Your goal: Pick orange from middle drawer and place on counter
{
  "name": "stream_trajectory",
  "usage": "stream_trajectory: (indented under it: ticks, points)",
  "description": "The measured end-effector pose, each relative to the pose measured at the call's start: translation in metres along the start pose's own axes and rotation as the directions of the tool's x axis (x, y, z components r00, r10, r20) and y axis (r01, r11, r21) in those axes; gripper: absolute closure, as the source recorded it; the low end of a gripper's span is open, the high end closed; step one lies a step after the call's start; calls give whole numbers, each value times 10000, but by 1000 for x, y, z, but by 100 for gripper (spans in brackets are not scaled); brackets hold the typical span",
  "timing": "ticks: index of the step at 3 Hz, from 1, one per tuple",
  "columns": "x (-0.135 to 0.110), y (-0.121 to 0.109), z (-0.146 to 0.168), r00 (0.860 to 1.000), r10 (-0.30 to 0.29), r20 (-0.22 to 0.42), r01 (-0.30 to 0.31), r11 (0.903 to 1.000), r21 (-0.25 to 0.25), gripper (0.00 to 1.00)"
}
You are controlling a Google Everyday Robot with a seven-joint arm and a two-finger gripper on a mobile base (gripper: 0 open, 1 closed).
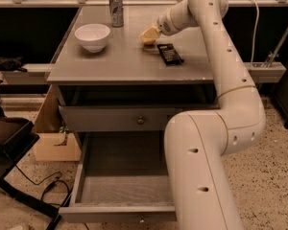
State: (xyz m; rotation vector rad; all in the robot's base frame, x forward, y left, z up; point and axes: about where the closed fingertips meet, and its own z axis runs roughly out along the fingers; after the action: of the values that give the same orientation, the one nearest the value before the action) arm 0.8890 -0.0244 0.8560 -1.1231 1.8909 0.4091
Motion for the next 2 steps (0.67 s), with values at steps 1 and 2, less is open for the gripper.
stream_trajectory:
  ticks: [1, 2]
  points:
    - [0, 0, 0, 10000, 0, -1, 0, 10000, -2, 0]
    - [0, 0, 0, 10000, -2, 0, 2, 10000, -1, 0]
